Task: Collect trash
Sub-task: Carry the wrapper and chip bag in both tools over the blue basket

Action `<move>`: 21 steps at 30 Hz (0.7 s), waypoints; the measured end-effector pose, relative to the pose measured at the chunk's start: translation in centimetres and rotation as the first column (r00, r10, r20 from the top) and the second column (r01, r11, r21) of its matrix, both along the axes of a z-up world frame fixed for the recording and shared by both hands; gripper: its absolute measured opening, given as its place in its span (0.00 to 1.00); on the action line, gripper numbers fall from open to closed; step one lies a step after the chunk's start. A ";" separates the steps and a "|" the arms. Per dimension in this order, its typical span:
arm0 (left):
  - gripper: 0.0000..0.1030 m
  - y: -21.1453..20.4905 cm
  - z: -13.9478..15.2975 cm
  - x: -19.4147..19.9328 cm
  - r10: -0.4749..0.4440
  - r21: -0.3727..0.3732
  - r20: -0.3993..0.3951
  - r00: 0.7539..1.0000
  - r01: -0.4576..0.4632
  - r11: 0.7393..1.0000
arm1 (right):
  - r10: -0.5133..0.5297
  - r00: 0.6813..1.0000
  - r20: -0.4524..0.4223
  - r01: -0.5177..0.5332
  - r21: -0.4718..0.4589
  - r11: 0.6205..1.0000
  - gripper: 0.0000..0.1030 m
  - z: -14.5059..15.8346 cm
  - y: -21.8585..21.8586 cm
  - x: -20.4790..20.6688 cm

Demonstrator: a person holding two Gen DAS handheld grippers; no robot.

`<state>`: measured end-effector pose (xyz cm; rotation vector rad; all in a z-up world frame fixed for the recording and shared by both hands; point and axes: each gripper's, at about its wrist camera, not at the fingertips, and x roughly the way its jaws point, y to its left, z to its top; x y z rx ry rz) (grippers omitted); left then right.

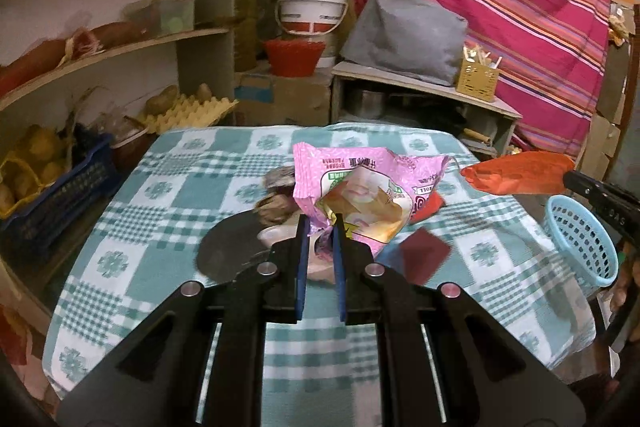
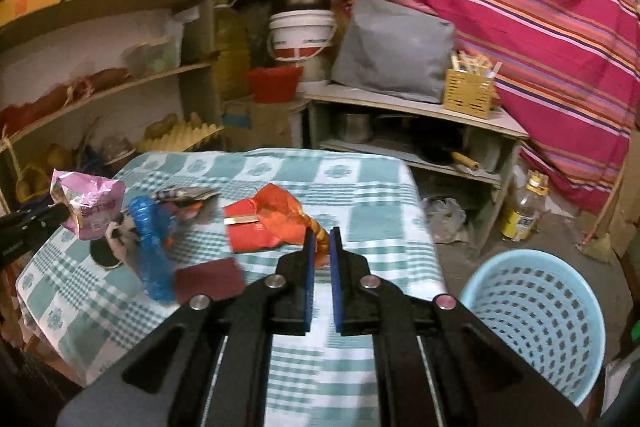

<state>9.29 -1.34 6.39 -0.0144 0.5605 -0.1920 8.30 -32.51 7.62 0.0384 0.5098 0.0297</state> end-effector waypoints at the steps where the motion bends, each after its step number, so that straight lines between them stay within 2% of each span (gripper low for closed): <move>1: 0.10 -0.8 0.2 0.1 -0.007 0.001 0.004 1.000 0.007 1.000 | -0.012 1.000 0.003 0.012 0.003 1.000 0.07 0.1 -0.8 -0.2; 13: 0.10 -11.3 1.2 0.9 -0.142 0.004 0.031 0.989 0.142 0.990 | -0.190 0.981 0.021 0.190 0.022 0.982 0.07 0.9 -12.1 -4.2; 21: 0.10 -20.6 0.4 1.2 -0.298 0.015 0.029 0.954 0.298 0.955 | -0.315 0.949 -0.006 0.315 0.001 0.949 0.07 0.8 -19.1 -7.5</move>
